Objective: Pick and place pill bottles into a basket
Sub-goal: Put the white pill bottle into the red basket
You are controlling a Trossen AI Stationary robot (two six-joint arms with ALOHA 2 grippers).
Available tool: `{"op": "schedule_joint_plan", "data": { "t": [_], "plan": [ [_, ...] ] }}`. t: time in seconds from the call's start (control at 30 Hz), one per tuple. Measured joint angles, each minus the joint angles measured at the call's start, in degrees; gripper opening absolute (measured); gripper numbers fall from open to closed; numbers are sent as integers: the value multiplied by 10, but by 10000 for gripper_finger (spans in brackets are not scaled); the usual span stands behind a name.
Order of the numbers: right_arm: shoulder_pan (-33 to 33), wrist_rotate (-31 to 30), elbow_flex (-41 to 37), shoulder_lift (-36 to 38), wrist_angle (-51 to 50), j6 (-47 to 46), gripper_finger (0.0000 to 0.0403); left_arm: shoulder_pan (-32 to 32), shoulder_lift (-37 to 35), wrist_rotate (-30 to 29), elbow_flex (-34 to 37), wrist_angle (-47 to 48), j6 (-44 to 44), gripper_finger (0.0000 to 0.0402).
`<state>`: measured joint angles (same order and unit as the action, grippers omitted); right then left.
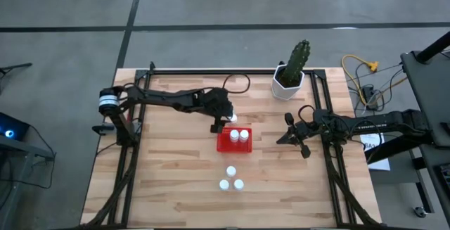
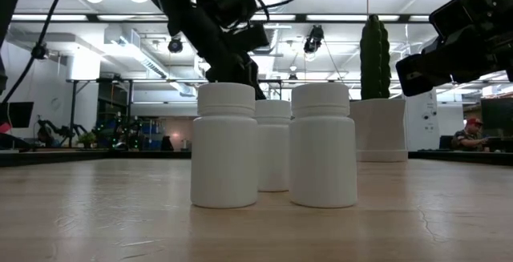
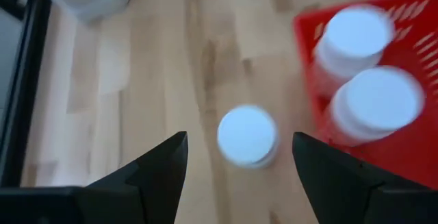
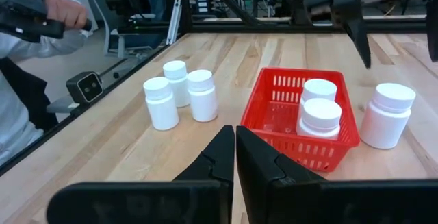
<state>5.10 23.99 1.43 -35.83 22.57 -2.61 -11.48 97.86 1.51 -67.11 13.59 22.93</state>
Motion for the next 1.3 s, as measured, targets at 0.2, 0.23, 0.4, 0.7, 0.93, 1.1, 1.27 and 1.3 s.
{"op": "schedule_joint_plan", "data": {
  "t": [0.2, 0.23, 0.4, 0.7, 0.93, 1.1, 1.27, 1.3],
  "plan": [
    [0, 0, 0, 0, -1, 0, 8, -2, -47, 42, 19, -48, 0, 245],
    [0, 0, 0, 0, -1, -1, 8, -2, -58, 46, 28, -62, 0, 245],
    [0, 0, -1, 0, -2, -2, 8, -2, -131, 58, 123, -177, -25, 245],
    [0, -24, 0, -2, 3, -2, 8, 4, -280, 61, 324, -297, -117, 245],
    [1, -77, 10, -3, 4, 11, 8, 20, -368, 60, 431, -354, -156, 245],
    [0, -77, 33, -4, 4, 11, 8, 23, -414, 32, 493, -360, -177, 245],
    [0, -90, 51, -8, 4, 13, 8, 23, -450, 14, 532, -355, -186, 245],
    [0, -103, 53, -8, 3, 13, 8, 23, -460, 14, 535, -355, -183, 245]
  ]
}}
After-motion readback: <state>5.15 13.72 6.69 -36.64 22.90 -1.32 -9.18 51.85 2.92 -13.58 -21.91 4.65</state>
